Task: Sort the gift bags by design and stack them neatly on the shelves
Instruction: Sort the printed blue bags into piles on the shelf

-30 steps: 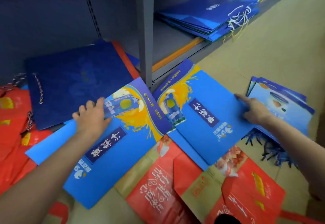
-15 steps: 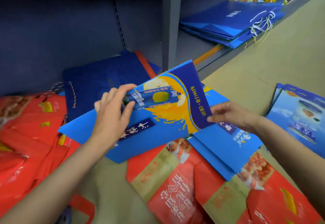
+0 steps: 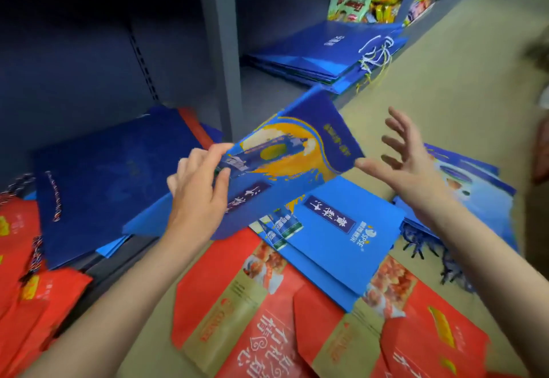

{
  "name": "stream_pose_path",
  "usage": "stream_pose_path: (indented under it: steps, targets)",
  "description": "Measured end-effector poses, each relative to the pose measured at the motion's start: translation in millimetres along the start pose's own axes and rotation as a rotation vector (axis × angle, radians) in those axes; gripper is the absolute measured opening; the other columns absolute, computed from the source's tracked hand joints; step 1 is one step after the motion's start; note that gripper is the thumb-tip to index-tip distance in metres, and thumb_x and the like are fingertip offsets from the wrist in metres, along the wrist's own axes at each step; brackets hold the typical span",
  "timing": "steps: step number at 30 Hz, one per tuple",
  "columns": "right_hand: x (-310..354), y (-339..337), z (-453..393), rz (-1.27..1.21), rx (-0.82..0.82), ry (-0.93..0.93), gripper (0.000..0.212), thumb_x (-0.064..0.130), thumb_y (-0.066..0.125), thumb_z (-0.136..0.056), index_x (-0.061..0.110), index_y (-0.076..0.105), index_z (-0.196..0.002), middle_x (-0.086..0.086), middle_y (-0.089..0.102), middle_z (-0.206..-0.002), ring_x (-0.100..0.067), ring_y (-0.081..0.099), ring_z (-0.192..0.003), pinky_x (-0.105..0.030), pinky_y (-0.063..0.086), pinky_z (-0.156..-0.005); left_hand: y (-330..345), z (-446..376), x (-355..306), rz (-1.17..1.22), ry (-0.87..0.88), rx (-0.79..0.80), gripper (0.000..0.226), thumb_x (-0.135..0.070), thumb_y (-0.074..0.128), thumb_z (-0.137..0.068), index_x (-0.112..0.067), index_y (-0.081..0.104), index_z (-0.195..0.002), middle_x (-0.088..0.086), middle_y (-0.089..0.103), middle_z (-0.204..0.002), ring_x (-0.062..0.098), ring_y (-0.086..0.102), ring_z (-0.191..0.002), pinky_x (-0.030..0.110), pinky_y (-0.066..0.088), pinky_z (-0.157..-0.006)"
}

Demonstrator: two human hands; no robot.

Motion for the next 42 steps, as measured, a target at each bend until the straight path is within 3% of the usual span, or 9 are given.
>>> stream_pose_path:
  steps: [5,10,13,18,26,29,32,37,42]
  targets:
    - [14.2,52.8,5.5,0.138,0.282,-0.179,0.066,0.035,0.075,-0.074,0.041,0.033,-0.126,0.020,0.044,-0.128,-0.005,0.046,-0.121,-0.023,0.036,-0.104,7.6,13.0,8.3,-0.138,0.144,0.008,0.032,-0.022,0.038,-0.089,-0.039,0.044,-0.115,-0.011,0.043,-0.093,0.013,0.037,-0.088,0.024,0.012,-0.068]
    - [22.3,66.7,6.0,-0.144,0.214,-0.194,0.015,0.018,0.064,-0.082,0.023,0.059,-0.095,0.004,0.063,-0.087,-0.004,0.058,-0.075,-0.020,0.047,-0.073,6.6,6.6,12.9,-0.172,0.169,0.000,0.033,-0.027,0.035,-0.088,-0.032,0.048,-0.118,-0.002,0.048,-0.095,0.016,0.037,-0.089,0.027,0.016,-0.072]
    - [31.6,52.8,-1.8,-0.261,0.025,-0.196,0.005,0.015,0.063,-0.083,0.017,0.060,-0.087,0.004,0.065,-0.076,-0.007,0.056,-0.071,-0.023,0.047,-0.068,2.8,1.9,20.1,-0.303,0.152,-0.016,0.046,-0.015,0.046,-0.084,-0.027,0.044,-0.128,0.004,0.051,-0.100,0.020,0.038,-0.091,0.039,0.032,-0.080]
    - [29.4,-6.8,-13.9,-0.282,-0.237,-0.153,0.019,0.001,0.055,-0.089,0.019,0.053,-0.085,0.017,0.068,-0.070,0.003,0.058,-0.064,-0.014,0.046,-0.064,0.2,-2.7,39.8,-0.550,0.144,-0.021,0.056,-0.008,0.048,-0.081,-0.016,0.043,-0.137,0.012,0.056,-0.113,0.034,0.051,-0.102,0.051,0.037,-0.092]
    - [-9.3,-71.4,-46.7,-0.445,-0.450,0.195,0.021,0.001,0.053,-0.090,0.021,0.049,-0.084,0.013,0.065,-0.059,-0.001,0.059,-0.051,-0.022,0.049,-0.051,47.8,-13.4,21.8,0.264,-0.207,0.125,0.045,0.004,0.059,-0.083,-0.012,0.051,-0.124,0.008,0.056,-0.106,0.020,0.056,-0.102,0.035,0.042,-0.098]
    - [-37.1,-72.4,-55.6,-0.485,-0.412,0.383,0.022,0.000,0.048,-0.092,0.021,0.050,-0.084,0.011,0.066,-0.061,-0.003,0.060,-0.052,-0.024,0.052,-0.051,72.2,-5.1,18.7,0.184,-0.175,0.217,0.049,0.005,0.059,-0.082,-0.008,0.048,-0.127,0.013,0.053,-0.117,0.024,0.052,-0.114,0.022,0.033,-0.093]
    - [-63.5,-79.7,-53.4,-0.407,-0.430,0.486,0.025,-0.002,0.047,-0.091,0.019,0.052,-0.079,0.012,0.063,-0.049,-0.001,0.058,-0.043,-0.017,0.048,-0.042,79.0,4.0,26.3,0.095,-0.231,0.226,0.053,0.004,0.055,-0.084,-0.010,0.044,-0.133,0.015,0.048,-0.125,0.026,0.048,-0.118,0.026,0.032,-0.096]
    - [-42.3,-109.1,-52.9,-0.318,-0.271,0.388,0.030,0.002,0.050,-0.091,0.017,0.064,-0.069,0.014,0.066,-0.053,0.001,0.060,-0.047,-0.019,0.051,-0.049,76.9,-5.4,36.0,-0.016,-0.146,0.139,0.056,0.000,0.056,-0.084,-0.008,0.039,-0.137,0.015,0.047,-0.124,0.031,0.044,-0.117,0.033,0.030,-0.100]
    - [12.6,-112.6,-68.8,-0.258,-0.175,0.263,0.023,0.005,0.062,-0.083,0.020,0.050,-0.071,0.011,0.065,-0.055,-0.002,0.060,-0.051,-0.018,0.048,-0.051,77.3,-38.6,-20.5,-0.063,0.008,0.032,0.071,-0.035,0.050,-0.085,-0.017,0.023,-0.147,0.012,0.014,-0.155,0.030,0.012,-0.143,0.044,0.011,-0.114]
Point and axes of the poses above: each hand's wrist, its own z-axis away from the middle knuckle, its own y-axis out of the palm, x = y × z, the point moved 2 cm from there along -z, towards the middle knuckle
